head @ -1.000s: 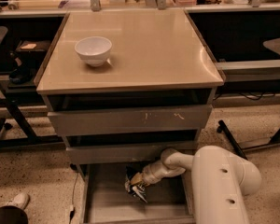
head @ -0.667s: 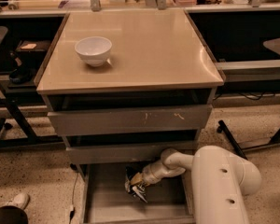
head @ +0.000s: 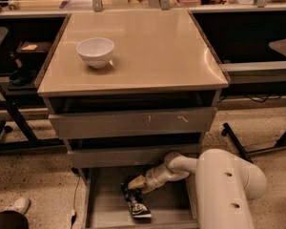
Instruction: Place blue chip bag into bottom drawer
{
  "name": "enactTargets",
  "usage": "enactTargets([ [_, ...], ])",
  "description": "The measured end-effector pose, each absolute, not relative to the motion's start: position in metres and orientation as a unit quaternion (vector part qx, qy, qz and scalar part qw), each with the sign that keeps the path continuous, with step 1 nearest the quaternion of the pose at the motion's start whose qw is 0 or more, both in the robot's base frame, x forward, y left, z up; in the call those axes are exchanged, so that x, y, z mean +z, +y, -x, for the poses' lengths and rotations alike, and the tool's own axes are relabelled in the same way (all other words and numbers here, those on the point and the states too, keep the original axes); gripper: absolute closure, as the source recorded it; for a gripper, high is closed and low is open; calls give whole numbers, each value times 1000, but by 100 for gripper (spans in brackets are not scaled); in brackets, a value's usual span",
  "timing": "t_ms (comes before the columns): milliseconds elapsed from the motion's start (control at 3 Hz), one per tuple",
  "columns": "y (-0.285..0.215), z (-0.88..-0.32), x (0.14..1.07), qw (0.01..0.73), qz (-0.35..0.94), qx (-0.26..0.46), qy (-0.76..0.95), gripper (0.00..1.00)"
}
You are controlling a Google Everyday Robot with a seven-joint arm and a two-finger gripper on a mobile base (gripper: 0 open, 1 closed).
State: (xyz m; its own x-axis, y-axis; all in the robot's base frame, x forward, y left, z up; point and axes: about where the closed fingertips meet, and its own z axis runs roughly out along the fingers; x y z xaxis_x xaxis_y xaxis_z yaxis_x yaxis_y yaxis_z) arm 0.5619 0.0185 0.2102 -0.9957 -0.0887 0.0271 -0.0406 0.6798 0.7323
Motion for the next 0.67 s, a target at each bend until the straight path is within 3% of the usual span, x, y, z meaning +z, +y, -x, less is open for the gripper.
enactTargets([
  [333, 19, -562, 210, 30, -35, -399, -916, 0],
  [667, 19, -562, 210, 30, -35, -399, -916, 0],
])
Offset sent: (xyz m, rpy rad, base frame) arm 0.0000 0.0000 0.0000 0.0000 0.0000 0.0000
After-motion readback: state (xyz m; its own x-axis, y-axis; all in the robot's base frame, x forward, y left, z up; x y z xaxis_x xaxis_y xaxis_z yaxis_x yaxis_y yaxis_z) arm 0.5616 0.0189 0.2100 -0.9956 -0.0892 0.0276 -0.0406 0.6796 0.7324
